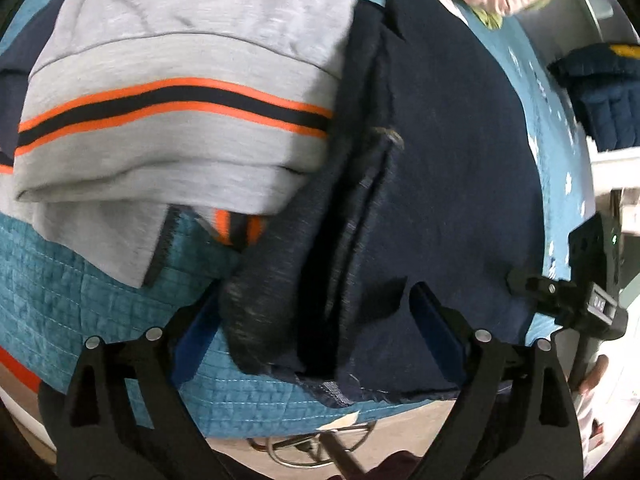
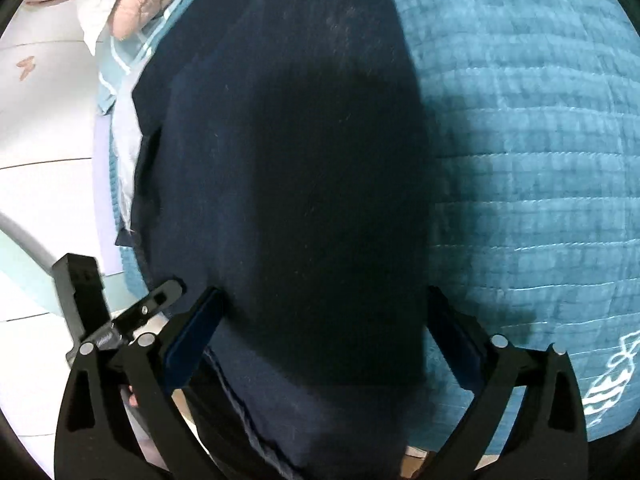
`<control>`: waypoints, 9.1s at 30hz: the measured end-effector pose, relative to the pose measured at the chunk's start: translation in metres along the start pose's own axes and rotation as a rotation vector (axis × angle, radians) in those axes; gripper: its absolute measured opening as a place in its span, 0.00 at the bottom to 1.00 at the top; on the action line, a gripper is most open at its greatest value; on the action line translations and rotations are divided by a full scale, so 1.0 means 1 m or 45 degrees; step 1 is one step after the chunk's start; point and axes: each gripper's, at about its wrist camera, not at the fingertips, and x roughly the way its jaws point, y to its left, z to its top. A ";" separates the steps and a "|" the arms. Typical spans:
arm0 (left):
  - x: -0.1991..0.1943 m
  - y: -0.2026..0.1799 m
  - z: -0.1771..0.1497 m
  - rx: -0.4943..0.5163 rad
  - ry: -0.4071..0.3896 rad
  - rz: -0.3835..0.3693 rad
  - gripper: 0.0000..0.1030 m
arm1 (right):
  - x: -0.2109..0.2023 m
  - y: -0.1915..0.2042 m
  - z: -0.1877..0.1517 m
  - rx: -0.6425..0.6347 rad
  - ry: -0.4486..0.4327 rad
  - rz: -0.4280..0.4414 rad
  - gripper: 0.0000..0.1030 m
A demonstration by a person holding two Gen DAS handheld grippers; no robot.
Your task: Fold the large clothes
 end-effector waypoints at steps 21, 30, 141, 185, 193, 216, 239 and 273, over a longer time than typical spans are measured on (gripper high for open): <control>0.029 -0.054 -0.022 0.050 -0.061 0.047 0.84 | 0.011 -0.012 0.016 0.191 -0.023 0.156 0.94; 0.023 -0.052 -0.034 0.003 -0.211 0.098 0.59 | 0.005 -0.019 0.008 0.266 -0.104 0.161 0.93; -0.126 0.073 0.026 -0.051 -0.330 0.518 0.11 | 0.051 0.256 -0.004 -0.509 0.078 -0.141 0.30; -0.140 0.101 0.242 -0.100 -0.412 0.762 0.44 | 0.054 0.309 0.184 -0.663 -0.124 -0.568 0.34; -0.161 0.077 0.200 -0.127 -0.483 0.741 0.63 | 0.011 0.311 0.149 -0.691 -0.171 -0.528 0.65; -0.206 -0.042 -0.033 -0.049 -0.715 0.675 0.75 | -0.105 0.235 -0.053 -0.808 -0.451 -0.556 0.91; -0.286 -0.135 -0.177 -0.011 -1.170 0.593 0.76 | -0.231 0.235 -0.168 -0.893 -0.958 -0.261 0.93; -0.239 -0.167 -0.171 0.049 -1.163 0.595 0.85 | -0.229 0.160 -0.162 -0.913 -1.140 -0.193 0.93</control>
